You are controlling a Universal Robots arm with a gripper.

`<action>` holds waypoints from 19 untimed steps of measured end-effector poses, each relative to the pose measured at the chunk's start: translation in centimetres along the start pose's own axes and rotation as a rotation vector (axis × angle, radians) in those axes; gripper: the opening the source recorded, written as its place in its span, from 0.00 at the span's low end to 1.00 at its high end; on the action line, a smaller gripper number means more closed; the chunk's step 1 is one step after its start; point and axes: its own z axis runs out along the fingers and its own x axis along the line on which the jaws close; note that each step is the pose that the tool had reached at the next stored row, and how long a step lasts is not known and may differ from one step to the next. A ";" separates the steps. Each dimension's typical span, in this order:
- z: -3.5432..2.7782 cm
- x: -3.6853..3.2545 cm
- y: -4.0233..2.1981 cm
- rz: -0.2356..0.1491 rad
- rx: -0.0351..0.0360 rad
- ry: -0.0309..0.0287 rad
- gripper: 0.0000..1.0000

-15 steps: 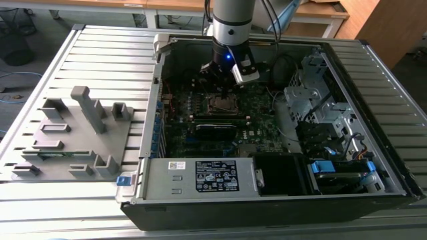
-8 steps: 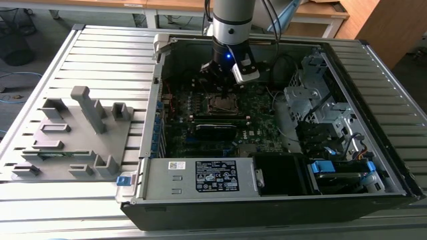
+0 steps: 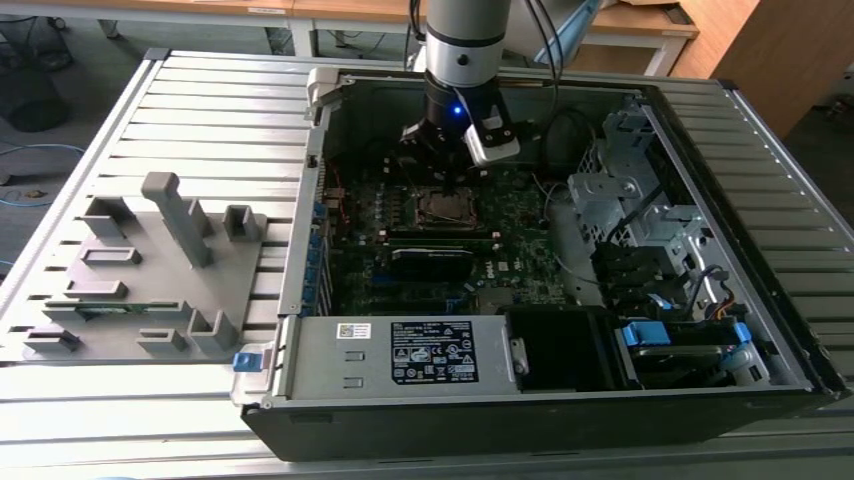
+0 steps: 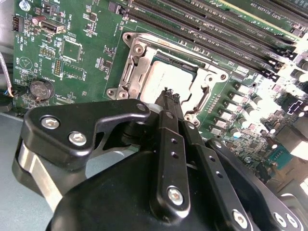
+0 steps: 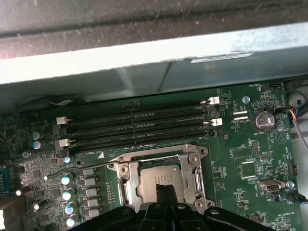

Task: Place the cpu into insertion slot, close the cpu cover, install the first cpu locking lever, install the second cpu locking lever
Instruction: 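Install the first cpu locking lever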

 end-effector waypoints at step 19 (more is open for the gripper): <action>-0.55 -0.02 0.01 0.000 0.0000 0.0000 0.10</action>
